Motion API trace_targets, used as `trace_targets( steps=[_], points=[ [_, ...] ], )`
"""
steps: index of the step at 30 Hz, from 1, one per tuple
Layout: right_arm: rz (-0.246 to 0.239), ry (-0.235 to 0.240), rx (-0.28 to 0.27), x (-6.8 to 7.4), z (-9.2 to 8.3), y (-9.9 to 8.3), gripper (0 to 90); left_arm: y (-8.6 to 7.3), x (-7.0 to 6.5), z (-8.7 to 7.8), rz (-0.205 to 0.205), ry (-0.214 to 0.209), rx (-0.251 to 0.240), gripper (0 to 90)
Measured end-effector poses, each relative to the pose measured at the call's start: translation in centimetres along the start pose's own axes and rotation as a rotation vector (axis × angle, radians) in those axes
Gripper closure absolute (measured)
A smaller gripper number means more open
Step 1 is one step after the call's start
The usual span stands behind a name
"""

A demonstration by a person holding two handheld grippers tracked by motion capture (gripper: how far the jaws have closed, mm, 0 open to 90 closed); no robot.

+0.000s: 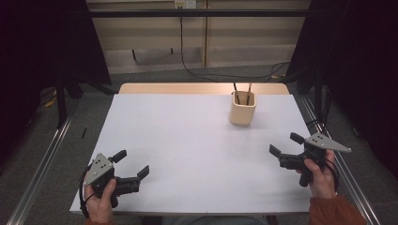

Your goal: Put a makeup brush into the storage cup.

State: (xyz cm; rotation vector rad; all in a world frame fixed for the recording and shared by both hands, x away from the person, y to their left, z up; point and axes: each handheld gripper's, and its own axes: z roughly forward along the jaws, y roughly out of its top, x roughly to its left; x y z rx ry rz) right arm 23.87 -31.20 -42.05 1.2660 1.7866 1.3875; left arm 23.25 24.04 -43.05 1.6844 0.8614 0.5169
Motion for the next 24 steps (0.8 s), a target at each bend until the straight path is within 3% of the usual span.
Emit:
trace_targets(
  steps=[14,24],
  points=[
    [0.035,-0.019,-0.008,0.1,-3.1,-2.0,1.9,0.0,0.0,0.0,0.01,-0.003,0.009,1.0],
    [0.02,-0.023,-0.001,0.2,-2.9,-2.3,2.1,0.0,0.2,0.0,0.009,-0.004,0.011,1.0]
  ],
)
